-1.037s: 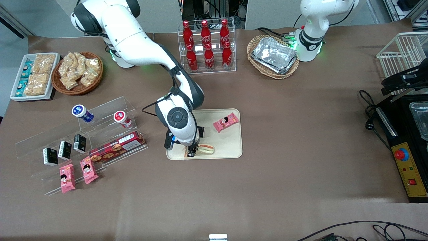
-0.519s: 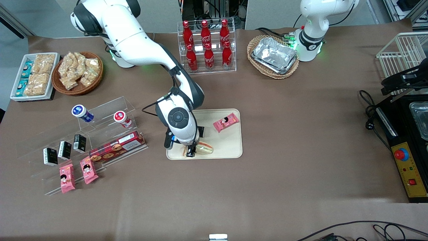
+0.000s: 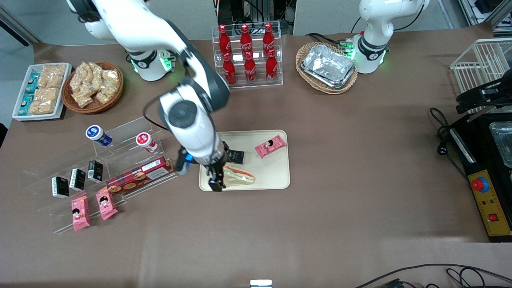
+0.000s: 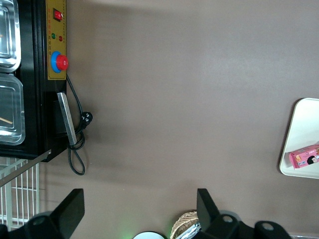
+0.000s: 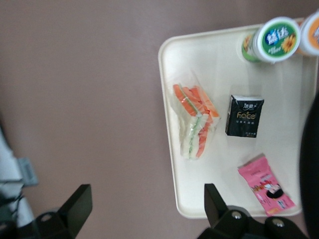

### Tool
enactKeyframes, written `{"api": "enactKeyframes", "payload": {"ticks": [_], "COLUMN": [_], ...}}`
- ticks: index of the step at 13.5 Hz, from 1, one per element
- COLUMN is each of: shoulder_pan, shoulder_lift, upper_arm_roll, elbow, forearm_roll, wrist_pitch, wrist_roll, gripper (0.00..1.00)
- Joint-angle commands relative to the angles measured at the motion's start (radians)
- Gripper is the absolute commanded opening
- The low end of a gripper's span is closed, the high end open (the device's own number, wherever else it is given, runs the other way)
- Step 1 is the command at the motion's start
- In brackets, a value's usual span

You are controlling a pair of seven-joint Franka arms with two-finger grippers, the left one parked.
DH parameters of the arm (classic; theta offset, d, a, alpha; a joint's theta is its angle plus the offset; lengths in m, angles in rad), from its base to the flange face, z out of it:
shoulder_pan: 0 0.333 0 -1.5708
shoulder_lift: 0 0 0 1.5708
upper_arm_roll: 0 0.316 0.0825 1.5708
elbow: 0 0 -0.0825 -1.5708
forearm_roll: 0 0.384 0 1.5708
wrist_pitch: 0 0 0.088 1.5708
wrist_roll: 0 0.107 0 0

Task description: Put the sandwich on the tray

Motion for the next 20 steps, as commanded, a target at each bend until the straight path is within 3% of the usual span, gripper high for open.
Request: {"api": "enactKeyframes", "payload": {"ticks": [1,4,6,8,13,17,20], "shoulder_pan": [-0.07,-0.233,-0.385,-0.498,-0.654,-0.742,-0.779], "shoulder_lift": [-0.1,-0.178,-0.218,-0.247,-0.318,-0.394,-0.471], "upper_arm_roll": [0.011,0.124,0.236,0.281,0.281,0.275,0.231], "elbow": [-0.026,-0.026,-0.023,-0.025,-0.032,-0.038,-0.057], "forearm_roll": [0.0,-0.001,-0.006,-0.017,-0.083,-0.107,-0.107], "wrist_pitch": [-0.107,-0.197,-0.334,-0.419,-0.571,-0.628,-0.655], "wrist_roll": [-0.22,-0.515,-0.859,-1.116,-1.722,-2.035,-2.177], "gripper": [1.0,1.0,1.0,1.0,1.0,1.0,1.0]}}
